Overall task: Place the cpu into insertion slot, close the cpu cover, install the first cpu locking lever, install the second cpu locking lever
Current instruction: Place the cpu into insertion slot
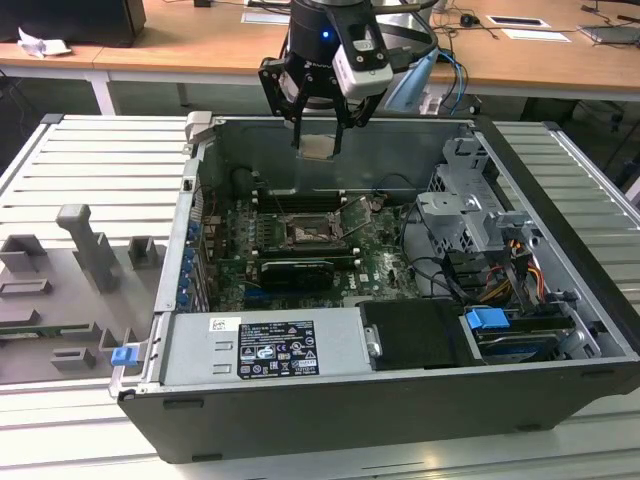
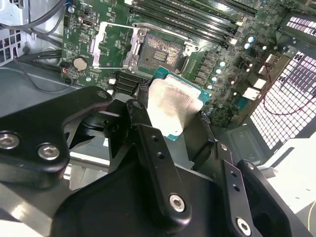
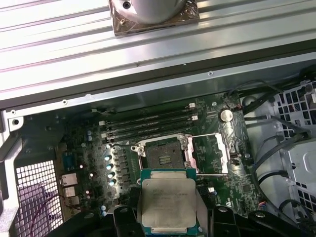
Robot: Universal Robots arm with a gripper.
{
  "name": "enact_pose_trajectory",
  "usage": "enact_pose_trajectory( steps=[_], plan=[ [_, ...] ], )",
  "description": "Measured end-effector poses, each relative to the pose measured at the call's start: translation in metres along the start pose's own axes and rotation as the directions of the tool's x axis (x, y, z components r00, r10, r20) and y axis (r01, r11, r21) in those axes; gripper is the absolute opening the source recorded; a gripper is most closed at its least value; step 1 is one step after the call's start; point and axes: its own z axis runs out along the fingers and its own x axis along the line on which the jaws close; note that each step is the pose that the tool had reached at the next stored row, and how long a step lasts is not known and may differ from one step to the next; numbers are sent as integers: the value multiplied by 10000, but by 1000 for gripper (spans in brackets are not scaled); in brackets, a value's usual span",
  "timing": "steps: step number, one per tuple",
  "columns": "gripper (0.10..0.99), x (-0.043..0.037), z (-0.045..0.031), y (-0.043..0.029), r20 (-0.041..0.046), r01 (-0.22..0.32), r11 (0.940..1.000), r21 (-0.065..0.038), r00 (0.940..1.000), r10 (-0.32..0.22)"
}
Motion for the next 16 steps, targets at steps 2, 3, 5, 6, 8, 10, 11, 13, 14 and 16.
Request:
enact_pose_trajectory(
  steps=[2, 3, 5, 6, 8, 10, 11, 13, 14, 16],
  plan=[
    [529, 0, 1, 0, 5, -59, 10000, -2, 10000, 59],
    [529, 0, 1, 0, 10, -116, 9999, -2, 9999, 116],
    [529, 0, 2, 0, 15, -188, 9998, -3, 9998, 188],
    [529, 0, 3, 0, 21, -251, 9997, -5, 9997, 251],
    [529, 0, 3, 0, 27, -322, 9995, -6, 9995, 322],
    [529, 0, 4, 0, 32, -397, 9992, -8, 9992, 397],
    [529, 0, 4, 0, 34, -420, 9991, -9, 9991, 420],
    [529, 0, 5, 0, 40, -490, 9988, -10, 9988, 490],
    [529, 0, 6, 0, 44, -527, 9986, -11, 9986, 527],
    [529, 0, 6, -1, 49, -600, 9982, -13, 9982, 600]
  ],
)
